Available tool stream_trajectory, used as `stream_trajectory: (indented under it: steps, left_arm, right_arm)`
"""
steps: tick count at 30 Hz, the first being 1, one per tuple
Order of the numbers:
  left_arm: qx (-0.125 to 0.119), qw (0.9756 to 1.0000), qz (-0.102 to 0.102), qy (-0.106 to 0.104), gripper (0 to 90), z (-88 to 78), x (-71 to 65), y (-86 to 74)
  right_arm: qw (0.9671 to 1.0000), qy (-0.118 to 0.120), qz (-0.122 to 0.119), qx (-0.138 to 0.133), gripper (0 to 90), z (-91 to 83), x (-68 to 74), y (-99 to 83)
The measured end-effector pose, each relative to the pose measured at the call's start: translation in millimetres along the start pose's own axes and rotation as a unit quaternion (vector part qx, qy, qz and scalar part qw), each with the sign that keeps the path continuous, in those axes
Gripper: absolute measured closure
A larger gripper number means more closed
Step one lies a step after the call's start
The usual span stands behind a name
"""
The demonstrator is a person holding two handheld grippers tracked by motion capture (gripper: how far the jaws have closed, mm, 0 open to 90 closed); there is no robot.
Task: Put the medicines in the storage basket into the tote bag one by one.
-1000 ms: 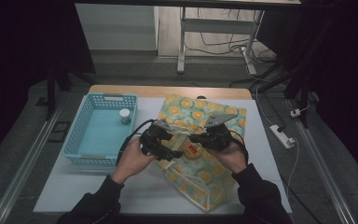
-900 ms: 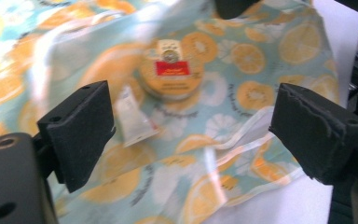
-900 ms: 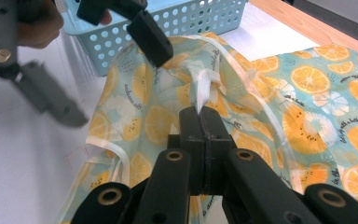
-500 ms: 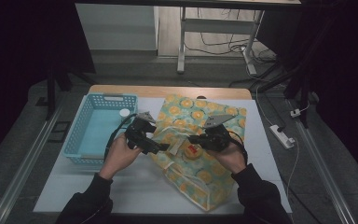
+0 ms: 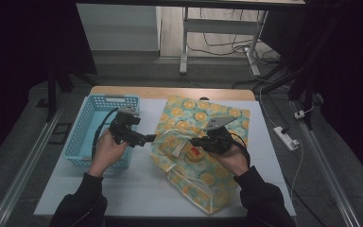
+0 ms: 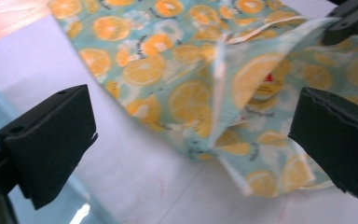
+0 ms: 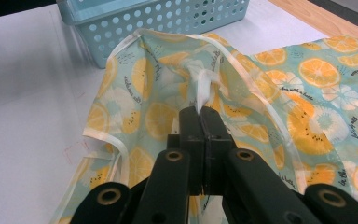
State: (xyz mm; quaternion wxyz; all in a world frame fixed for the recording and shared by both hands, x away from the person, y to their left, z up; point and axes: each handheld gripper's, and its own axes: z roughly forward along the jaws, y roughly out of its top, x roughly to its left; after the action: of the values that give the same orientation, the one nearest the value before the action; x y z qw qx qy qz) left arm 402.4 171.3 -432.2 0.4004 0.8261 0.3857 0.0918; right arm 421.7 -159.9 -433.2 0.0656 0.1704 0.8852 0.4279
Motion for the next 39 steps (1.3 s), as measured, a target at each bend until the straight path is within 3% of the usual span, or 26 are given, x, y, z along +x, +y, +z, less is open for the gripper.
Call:
stream_trajectory:
  steps: [7, 11, 19, 28, 33, 39]
  left_arm:
    - [-0.005, 0.9994, -0.014, 0.03, 0.0, -8.1, 15.1, -6.7]
    - [-0.018, 0.998, -0.041, 0.046, 0.0, -15.6, 27.1, -13.5]
    - [-0.016, 0.9971, -0.056, 0.05, 0.0, -20.2, 47.6, -18.9]
    - [-0.014, 0.993, -0.068, 0.095, 0.0, -27.8, 70.8, -14.6]
    - [0.013, 0.9913, -0.082, 0.102, 0.0, -20.9, 87.2, -10.9]
    - [0.036, 0.9876, -0.106, 0.11, 0.7, -6.0, 108.1, -12.4]
  right_arm:
    - [1.0, -0.001, -0.001, -0.003, 89.9, -2.5, -0.1, 0.8]
    - [1.0, -0.002, -0.001, -0.003, 89.9, -3.0, -0.7, 0.9]
    - [1.0, -0.001, -0.003, -0.003, 89.9, -2.0, 0.0, 1.3]
    - [1.0, -0.001, -0.004, -0.003, 89.8, -1.7, 0.5, 1.7]
    - [1.0, 0.001, -0.005, -0.001, 89.6, -0.2, 1.2, 1.4]
    - [1.0, 0.001, -0.003, -0.001, 89.5, 0.4, 0.4, 0.6]
